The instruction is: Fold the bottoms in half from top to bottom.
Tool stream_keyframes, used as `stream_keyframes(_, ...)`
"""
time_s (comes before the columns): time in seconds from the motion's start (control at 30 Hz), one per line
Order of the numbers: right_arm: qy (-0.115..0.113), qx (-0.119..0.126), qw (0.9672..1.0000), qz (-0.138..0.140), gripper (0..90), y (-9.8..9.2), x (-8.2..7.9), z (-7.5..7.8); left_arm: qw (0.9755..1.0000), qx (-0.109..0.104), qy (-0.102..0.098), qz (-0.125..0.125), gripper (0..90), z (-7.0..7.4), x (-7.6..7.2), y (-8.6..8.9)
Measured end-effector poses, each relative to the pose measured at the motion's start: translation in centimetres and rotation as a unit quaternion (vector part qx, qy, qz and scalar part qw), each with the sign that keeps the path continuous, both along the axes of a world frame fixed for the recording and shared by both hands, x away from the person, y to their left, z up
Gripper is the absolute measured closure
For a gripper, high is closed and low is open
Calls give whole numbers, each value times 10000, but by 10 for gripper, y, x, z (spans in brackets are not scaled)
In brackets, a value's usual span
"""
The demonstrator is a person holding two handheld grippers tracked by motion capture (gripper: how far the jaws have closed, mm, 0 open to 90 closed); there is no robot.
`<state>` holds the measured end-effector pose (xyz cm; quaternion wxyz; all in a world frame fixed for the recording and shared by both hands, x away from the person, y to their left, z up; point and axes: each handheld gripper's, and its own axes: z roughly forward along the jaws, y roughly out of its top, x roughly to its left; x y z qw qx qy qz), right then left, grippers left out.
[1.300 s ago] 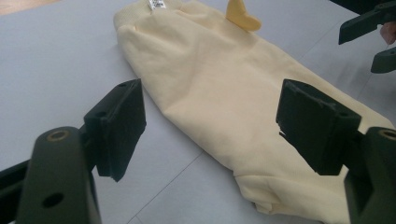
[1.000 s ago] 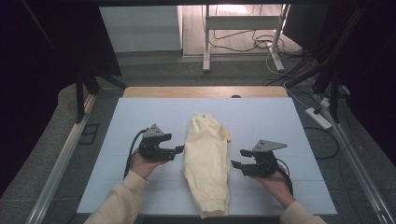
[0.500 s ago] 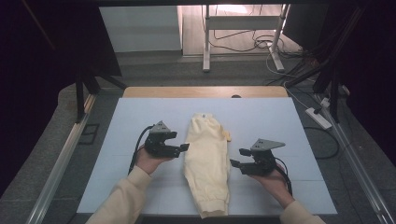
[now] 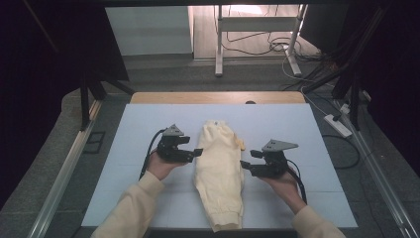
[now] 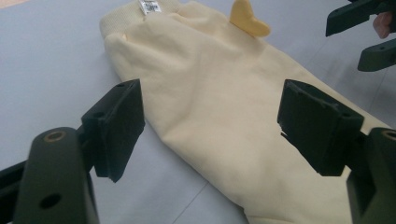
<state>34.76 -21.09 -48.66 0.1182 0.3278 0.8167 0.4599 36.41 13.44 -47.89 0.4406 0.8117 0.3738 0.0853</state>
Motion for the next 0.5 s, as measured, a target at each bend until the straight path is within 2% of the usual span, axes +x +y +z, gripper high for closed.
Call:
stream_keyframes(0.17,-4,20,10000,-19,377,6,11,2,10000,-10,20,45,233,1,5,1)
stream_keyframes(0.37,-25,-80,9999,-80,376,14,27,3,9999,-68,67,111,233,-1,9,2)
stream_keyframes(0.5,5,-88,9999,-147,372,18,40,5,9999,-34,90,113,233,-1,19,1)
